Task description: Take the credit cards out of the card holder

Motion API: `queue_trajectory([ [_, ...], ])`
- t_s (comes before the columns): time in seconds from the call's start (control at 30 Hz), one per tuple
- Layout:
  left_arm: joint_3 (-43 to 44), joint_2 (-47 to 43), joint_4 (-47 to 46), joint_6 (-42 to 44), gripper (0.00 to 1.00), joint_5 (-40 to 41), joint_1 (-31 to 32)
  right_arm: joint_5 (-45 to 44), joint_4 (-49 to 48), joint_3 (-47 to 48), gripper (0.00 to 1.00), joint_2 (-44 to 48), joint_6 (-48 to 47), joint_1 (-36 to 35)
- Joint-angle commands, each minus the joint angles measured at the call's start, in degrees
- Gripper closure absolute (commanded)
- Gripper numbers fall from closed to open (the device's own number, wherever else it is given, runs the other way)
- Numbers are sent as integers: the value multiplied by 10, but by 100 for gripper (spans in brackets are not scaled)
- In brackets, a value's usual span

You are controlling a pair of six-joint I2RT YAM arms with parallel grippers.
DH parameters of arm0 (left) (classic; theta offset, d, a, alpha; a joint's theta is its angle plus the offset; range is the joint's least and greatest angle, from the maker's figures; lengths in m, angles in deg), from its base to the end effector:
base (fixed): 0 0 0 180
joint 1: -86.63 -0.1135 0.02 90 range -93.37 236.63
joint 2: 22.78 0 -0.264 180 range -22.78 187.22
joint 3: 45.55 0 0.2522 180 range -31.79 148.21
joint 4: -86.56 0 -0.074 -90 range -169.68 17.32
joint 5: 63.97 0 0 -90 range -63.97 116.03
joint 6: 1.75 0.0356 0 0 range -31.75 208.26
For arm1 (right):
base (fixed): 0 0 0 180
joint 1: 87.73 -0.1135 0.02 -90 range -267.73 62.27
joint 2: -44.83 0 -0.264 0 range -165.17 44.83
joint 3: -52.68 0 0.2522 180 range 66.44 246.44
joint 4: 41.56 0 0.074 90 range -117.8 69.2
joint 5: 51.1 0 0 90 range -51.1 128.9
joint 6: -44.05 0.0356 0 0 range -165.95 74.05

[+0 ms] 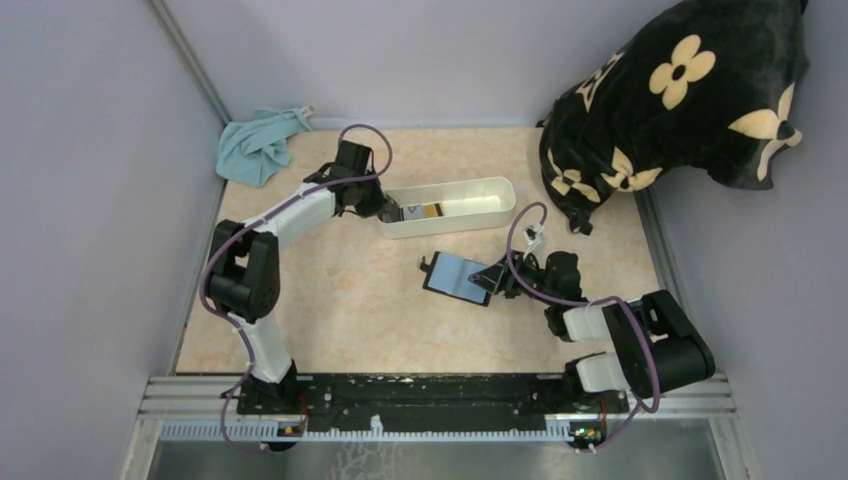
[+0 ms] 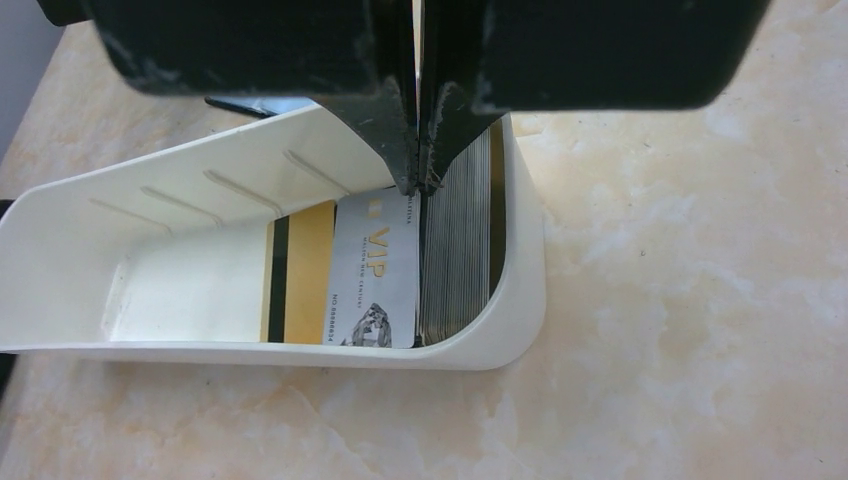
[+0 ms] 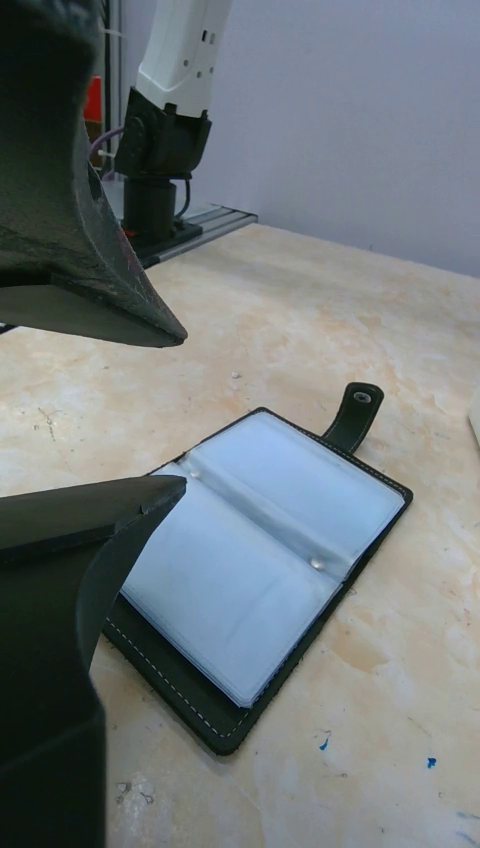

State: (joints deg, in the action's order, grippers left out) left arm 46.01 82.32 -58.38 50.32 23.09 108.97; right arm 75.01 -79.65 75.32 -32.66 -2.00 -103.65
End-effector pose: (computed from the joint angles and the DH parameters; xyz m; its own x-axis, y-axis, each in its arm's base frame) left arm 0.3752 -0.1562 0.2272 -0.7999 -0.3350 -0.4980 -0.1023 0.8937 -0.4369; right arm 0.1927 0.0768 0.1354 -0.7301 0.3748 -0.5714 -0.3578 0.5028 0.7869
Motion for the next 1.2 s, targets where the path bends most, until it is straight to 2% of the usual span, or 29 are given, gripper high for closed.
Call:
queue_trajectory([
  [0.0,17,19,-6,1,100,6,-3,6,-28,-4,49,1,-14,5],
  [0.13,14,26,-13,2,100,1,-3,6,-26,-1,49,-2,-15,5],
  [0.23,6,20,-30,5,87,-2,-2,7,-24,2,49,-4,-15,5],
  [0.33,-2,6,-40,10,78,4,-2,8,-23,5,50,-4,-15,5],
  [0.43,-3,-16,-36,25,72,45,4,14,-26,6,46,-1,-10,5],
  [0.5,-5,-32,-32,32,69,65,10,13,-24,7,40,5,-8,5],
  [0.57,-12,-55,-30,34,61,98,16,6,-12,9,37,13,-10,5],
  [0.67,-37,-103,-27,19,43,190,35,-7,15,11,37,34,-18,5],
  [0.77,-69,-151,-41,20,40,251,72,-28,76,18,42,68,-39,5],
  [0.87,-134,-201,-133,60,43,249,136,-76,169,37,51,112,-79,-8],
  [0.9,-156,-214,-161,68,48,238,157,-98,206,49,61,126,-97,-17],
  [0.97,-201,-234,-226,83,62,182,189,-147,285,81,99,149,-135,-46],
  [1.07,-260,-234,-311,71,98,107,206,-178,354,108,100,158,-164,-80],
  [1.17,-246,-175,-301,64,100,52,207,-187,370,101,100,154,-154,-106],
])
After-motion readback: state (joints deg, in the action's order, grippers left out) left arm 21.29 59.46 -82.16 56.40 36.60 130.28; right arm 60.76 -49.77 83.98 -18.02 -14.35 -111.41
